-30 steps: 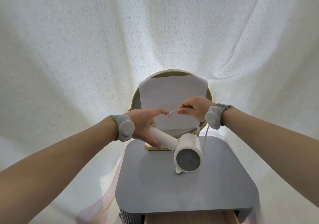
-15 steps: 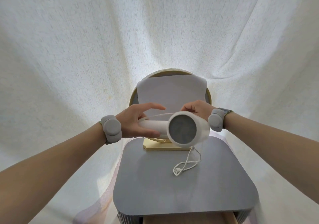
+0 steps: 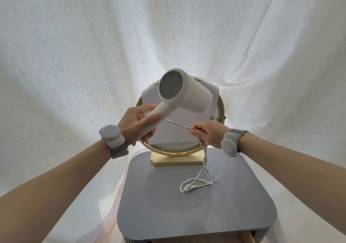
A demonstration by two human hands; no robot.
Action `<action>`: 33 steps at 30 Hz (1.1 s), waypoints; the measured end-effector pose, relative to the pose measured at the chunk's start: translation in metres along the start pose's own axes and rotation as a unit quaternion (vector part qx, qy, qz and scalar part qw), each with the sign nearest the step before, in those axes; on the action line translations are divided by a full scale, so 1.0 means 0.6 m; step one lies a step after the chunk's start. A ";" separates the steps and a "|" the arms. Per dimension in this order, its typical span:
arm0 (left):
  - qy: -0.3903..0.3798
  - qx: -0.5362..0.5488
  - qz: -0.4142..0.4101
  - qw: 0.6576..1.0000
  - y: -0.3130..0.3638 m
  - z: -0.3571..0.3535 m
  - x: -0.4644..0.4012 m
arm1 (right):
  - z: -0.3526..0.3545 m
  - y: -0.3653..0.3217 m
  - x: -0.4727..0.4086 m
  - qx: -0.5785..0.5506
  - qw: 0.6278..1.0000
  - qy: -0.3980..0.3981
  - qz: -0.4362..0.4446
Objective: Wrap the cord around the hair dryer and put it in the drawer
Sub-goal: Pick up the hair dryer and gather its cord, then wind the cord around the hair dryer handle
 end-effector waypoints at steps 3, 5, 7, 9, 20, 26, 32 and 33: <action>0.055 -0.011 -0.011 0.998 0.004 0.002 -0.010 | -0.011 -0.015 0.000 0.043 0.999 0.002 0.001; 0.080 -0.029 -0.014 0.996 0.006 0.000 -0.015 | -0.019 -0.031 -0.001 0.052 0.999 0.004 0.008; 0.102 -0.055 -0.015 0.993 0.004 0.002 -0.020 | -0.027 -0.042 0.000 0.061 0.998 0.010 0.018; 0.125 -0.089 -0.009 0.988 0.000 0.008 -0.023 | -0.026 -0.059 0.007 0.075 0.996 0.031 0.031; 0.099 -0.335 -0.032 0.936 -0.024 0.015 -0.029 | -0.013 -0.159 0.032 0.114 0.983 0.078 0.121; 0.082 -0.466 -0.033 0.880 -0.028 0.025 -0.026 | -0.015 -0.118 0.025 0.129 0.989 0.047 0.052; 0.075 -0.521 -0.035 0.850 -0.053 0.040 -0.026 | -0.005 -0.064 0.027 0.136 0.990 0.041 -0.012; 0.074 -0.527 -0.035 0.846 -0.058 0.047 -0.025 | -0.004 -0.049 0.028 0.134 0.990 0.039 -0.024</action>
Point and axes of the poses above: each hand's wrist, its own x-axis away from the middle knuckle, its own z-axis out of the back of the hand, y = z × x, the point moved 9 cm from there along -x, towards the middle knuckle, and after that the axes turned 10 degrees about x, right-handed, at the moved point
